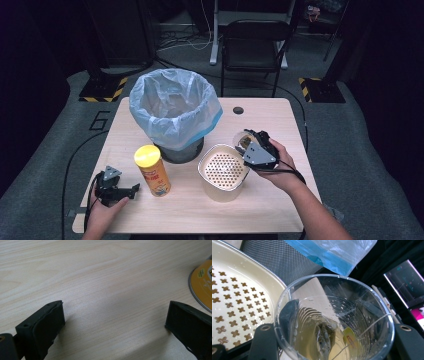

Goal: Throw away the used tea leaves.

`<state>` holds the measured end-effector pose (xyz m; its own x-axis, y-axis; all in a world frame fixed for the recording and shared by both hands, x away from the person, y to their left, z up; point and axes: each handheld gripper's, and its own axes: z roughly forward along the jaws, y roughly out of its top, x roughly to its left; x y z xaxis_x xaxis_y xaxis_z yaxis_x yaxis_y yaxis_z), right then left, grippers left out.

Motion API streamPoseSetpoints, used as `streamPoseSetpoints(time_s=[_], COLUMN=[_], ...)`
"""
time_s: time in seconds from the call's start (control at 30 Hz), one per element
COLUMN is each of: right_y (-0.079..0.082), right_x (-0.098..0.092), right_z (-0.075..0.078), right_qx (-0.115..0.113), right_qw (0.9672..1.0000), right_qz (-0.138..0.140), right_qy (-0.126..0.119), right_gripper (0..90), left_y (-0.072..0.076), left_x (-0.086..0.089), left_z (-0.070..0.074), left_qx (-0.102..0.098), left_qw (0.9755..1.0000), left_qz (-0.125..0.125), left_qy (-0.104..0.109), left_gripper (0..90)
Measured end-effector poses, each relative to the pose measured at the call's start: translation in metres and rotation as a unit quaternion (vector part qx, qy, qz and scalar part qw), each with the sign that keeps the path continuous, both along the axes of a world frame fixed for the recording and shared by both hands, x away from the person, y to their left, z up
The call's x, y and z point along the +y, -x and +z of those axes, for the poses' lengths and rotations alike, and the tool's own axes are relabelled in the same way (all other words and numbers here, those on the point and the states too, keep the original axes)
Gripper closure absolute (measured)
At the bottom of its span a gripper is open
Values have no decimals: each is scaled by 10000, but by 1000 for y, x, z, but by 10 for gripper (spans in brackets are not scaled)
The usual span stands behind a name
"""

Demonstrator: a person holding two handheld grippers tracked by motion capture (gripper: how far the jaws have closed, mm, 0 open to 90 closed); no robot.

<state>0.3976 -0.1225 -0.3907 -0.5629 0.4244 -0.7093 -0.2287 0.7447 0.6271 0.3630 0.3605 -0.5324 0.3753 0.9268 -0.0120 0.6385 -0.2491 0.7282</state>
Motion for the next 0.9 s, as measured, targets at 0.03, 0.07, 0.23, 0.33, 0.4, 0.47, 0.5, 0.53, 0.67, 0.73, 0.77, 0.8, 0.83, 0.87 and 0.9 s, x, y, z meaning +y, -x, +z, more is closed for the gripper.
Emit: streamPoseSetpoints(time_s=[0.03, 0.07, 0.23, 0.33, 0.4, 0.47, 0.5, 0.53, 0.67, 0.73, 0.77, 0.8, 0.83, 0.87, 0.9], right_y=[0, 0, -1, -2, -3, -1, -1, 0, 4, 6, 7, 8, 8, 9, 10], right_x=[0, 0, 1, 1, 2, 3, 4, 5, 9, 12, 14, 15, 17, 18, 19], right_z=[0, 0, -2, -4, -5, -5, -5, -5, -5, -5, -6, -6, -7, -7, -8], right_qx=[-39, -61, -199, -312, -408, -501, -544, -627, -845, -1008, -1037, -1087, -1181, -1205, -1223], right_qw=[10000, 9999, 9991, 9984, 9980, 9975, 9972, 9965, 9938, 9910, 9900, 9885, 9860, 9845, 9833], right_qz=[35, 94, 377, 460, 482, 498, 516, 530, 543, 535, 522, 533, 544, 546, 553], right_qy=[4, -6, -68, -83, -56, -3, 61, 138, 469, 700, 807, 911, 1045, 1148, 1232], right_gripper=[367, 367, 368, 368, 368, 368, 368, 369, 375, 378, 378, 380, 380, 380, 381], left_y=[0, 0, 0, 0, 0, 0, 0, 0, 0, 0, 0, 0, 0, 0, 0], left_x=[0, 0, 0, 0, 0, 0, 0, 0, 0, 0, 0, 0, 0, 0, 0], left_z=[0, 0, 0, 0, 0, 0, 0, 0, 0, 0, 1, 0, 0, 1, 0], left_qx=[1, 0, 1, 18, 1, -1, 0, -1, -1, 20, 44, 14, 8, 56, -4], left_qw=[10000, 10000, 10000, 10000, 10000, 10000, 10000, 10000, 10000, 10000, 10000, 10000, 10000, 10000, 10000], left_qz=[-2, -1, -1, -10, -1, -1, -1, 0, 1, -9, -20, -6, -4, -25, 1], left_qy=[-2, -2, -2, -7, -2, -1, -3, 0, 0, -7, -18, -3, -5, -15, -2], left_gripper=[21, 20, 20, 21, 21, 20, 21, 20, 20, 20, 20, 20, 20, 20, 20])
